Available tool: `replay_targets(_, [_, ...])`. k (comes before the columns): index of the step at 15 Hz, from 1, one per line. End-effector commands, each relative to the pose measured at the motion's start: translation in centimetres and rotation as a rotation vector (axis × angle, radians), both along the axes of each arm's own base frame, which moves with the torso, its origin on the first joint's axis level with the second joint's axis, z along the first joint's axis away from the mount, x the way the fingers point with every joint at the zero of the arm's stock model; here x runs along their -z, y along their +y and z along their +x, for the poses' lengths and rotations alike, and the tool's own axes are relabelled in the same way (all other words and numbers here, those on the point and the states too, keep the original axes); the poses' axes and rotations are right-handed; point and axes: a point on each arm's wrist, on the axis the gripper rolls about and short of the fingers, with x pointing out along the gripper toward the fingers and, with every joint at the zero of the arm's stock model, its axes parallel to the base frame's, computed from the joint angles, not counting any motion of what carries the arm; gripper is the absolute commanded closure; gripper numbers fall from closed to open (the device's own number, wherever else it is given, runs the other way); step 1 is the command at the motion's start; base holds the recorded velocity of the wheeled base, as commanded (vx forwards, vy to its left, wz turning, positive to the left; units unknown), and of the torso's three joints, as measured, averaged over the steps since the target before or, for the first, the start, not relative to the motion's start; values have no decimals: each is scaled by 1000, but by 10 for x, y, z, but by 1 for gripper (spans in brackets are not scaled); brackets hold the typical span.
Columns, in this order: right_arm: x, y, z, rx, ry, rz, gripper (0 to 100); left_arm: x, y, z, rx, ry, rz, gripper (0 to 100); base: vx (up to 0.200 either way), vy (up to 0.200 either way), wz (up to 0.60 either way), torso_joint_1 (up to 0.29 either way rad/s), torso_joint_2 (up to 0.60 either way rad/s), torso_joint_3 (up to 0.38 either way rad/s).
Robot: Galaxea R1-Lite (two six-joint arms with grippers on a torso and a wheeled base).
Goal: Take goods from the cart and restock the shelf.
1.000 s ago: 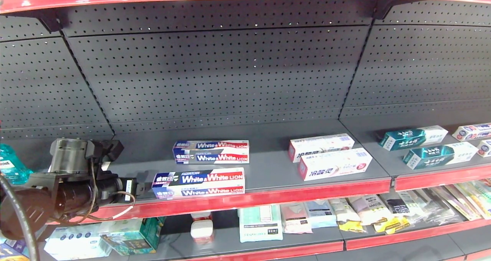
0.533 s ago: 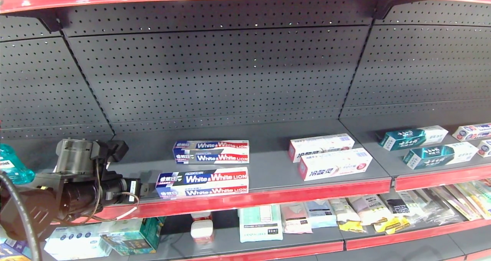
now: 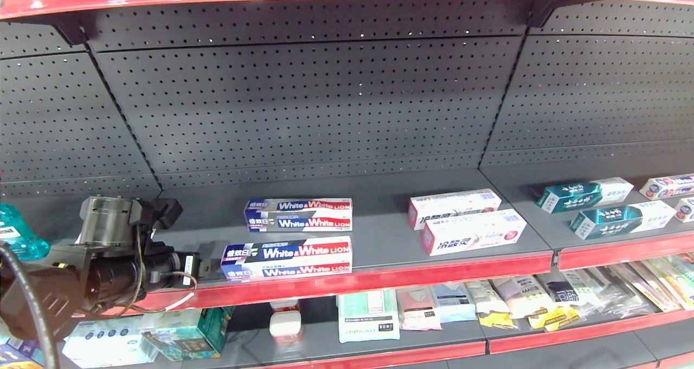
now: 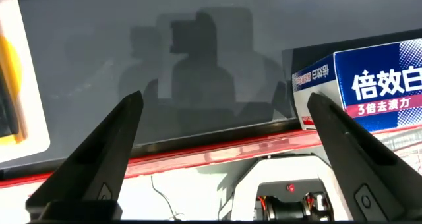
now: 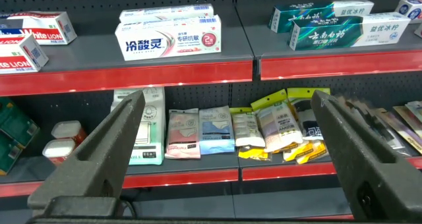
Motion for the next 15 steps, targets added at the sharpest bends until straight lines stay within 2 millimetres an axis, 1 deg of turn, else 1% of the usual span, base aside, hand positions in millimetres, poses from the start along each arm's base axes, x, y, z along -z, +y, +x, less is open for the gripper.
replay_targets(1, [0, 0, 0, 0, -1, 0, 0, -3, 0, 1, 0, -14, -1, 0, 0, 0, 0, 0, 0, 0])
replay_targets(15, [0, 0, 0, 0, -1, 0, 0, -4, -2, 3, 7, -29, -1, 0, 0, 0, 0, 0, 0, 0])
